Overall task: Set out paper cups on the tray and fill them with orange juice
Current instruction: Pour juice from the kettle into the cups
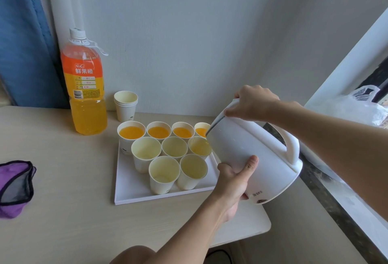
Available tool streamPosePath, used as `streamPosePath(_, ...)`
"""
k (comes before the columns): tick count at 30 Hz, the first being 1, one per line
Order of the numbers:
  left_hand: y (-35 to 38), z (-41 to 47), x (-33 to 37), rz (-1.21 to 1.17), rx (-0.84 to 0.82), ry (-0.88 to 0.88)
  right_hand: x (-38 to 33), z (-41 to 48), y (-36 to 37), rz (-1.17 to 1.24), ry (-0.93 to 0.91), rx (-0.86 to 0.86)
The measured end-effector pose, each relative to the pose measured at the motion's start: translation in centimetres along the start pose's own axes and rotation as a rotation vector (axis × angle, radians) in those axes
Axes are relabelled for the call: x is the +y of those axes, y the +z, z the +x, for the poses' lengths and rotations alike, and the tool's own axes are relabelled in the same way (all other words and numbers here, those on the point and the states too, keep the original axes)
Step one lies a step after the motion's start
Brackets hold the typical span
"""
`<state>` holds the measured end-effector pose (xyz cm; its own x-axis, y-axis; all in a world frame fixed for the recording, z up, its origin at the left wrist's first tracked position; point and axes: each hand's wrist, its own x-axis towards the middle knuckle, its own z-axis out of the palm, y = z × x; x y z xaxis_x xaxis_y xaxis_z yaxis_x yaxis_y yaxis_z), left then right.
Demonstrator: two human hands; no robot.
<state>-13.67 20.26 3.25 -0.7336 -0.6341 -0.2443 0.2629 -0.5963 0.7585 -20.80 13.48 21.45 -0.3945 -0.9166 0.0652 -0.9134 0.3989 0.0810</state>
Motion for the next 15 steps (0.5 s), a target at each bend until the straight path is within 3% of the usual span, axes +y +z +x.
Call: streamPosePath(15, 0.74, 0.10, -0.08, -0.016, 0.004, -0.012, 0.04, 0.08, 0.06, -0.046, -0.016, 0.016)
